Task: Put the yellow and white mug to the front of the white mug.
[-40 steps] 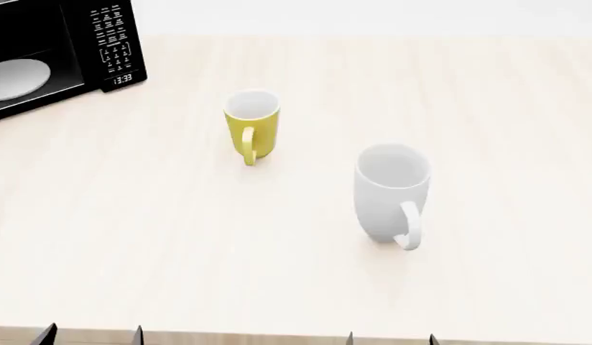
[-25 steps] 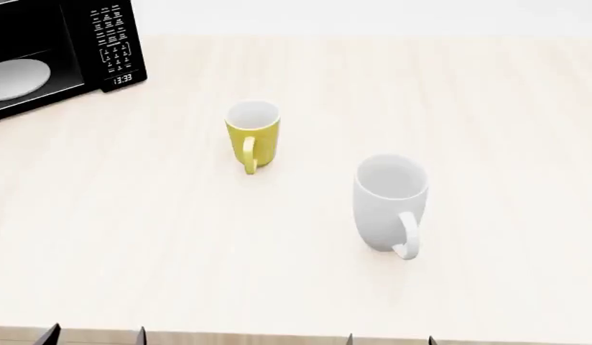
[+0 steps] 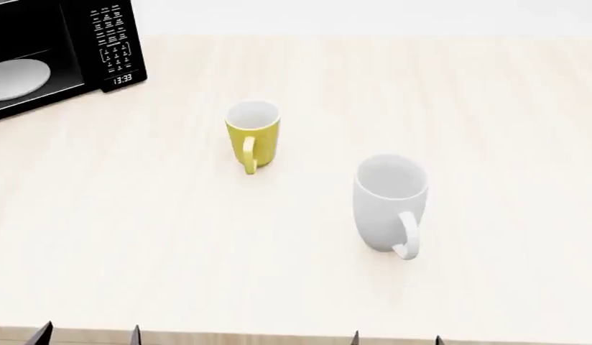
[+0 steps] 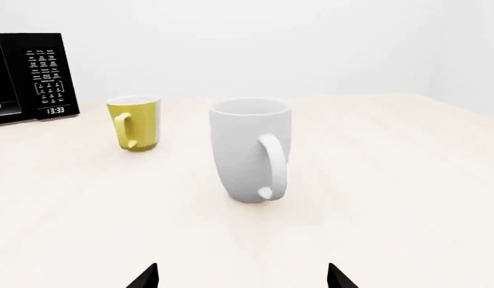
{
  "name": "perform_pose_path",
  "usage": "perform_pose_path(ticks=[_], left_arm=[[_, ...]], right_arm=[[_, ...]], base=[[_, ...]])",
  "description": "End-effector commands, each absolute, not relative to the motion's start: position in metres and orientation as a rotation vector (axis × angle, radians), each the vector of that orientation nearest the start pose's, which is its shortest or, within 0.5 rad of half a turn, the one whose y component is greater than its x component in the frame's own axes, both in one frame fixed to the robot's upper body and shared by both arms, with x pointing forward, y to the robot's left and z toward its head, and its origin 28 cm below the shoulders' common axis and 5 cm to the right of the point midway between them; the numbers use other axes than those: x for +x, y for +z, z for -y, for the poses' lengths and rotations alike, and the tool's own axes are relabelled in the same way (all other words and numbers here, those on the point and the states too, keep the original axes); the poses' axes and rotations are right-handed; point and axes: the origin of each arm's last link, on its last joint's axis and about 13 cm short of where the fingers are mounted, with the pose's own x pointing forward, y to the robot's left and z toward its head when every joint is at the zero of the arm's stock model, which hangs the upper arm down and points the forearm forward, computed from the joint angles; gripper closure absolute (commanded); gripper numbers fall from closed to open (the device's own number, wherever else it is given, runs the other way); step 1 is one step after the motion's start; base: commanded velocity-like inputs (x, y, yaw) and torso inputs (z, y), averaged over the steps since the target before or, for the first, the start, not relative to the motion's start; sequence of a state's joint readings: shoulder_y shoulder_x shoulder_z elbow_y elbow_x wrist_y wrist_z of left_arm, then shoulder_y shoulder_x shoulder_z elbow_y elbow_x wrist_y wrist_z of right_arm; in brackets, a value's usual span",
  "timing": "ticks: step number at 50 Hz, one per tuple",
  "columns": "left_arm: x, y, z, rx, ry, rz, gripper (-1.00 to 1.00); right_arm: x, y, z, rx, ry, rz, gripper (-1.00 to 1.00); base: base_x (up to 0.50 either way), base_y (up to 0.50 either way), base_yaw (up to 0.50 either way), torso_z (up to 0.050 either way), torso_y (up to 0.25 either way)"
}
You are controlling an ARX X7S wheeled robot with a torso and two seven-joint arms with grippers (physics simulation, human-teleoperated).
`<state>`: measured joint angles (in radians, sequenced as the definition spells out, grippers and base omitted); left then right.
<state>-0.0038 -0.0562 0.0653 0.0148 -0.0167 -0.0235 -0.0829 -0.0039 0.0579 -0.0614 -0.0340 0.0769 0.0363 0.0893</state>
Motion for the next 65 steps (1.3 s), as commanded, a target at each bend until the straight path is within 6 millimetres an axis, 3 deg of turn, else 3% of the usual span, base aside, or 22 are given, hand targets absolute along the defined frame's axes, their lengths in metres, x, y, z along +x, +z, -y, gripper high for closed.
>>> perform_pose_path(ticks=[1, 8, 19, 31, 65], left_arm=[[0.211, 0.015, -0.207, 0.063, 0.027, -0.006, -1.00], [0.209, 0.021, -0.209, 0.067, 0.039, 0.017, -1.00], [0.210, 0.020, -0.209, 0.066, 0.045, 0.015, -1.00], [0.209, 0.021, -0.209, 0.068, 0.043, 0.018, -1.00], [0.209, 0.018, -0.208, 0.052, 0.007, 0.012, -1.00]], right_arm=[[0.207, 0.018, 0.099, 0.038, -0.036, 0.026, -1.00], [0.188, 0.037, 0.119, 0.081, -0.168, 0.135, -1.00], [0.179, 0.039, 0.139, 0.158, -0.288, 0.143, -1.00], [0.177, 0.039, 0.139, 0.233, -0.225, 0.189, -1.00], [0.177, 0.041, 0.136, 0.206, -0.200, 0.217, -1.00]], base=[[0.00, 0.00, 0.00, 0.000, 0.000], [0.00, 0.00, 0.00, 0.000, 0.000], [0.00, 0.00, 0.00, 0.000, 0.000], [0.30, -0.22, 0.00, 0.000, 0.000], [0.47, -0.16, 0.00, 0.000, 0.000]])
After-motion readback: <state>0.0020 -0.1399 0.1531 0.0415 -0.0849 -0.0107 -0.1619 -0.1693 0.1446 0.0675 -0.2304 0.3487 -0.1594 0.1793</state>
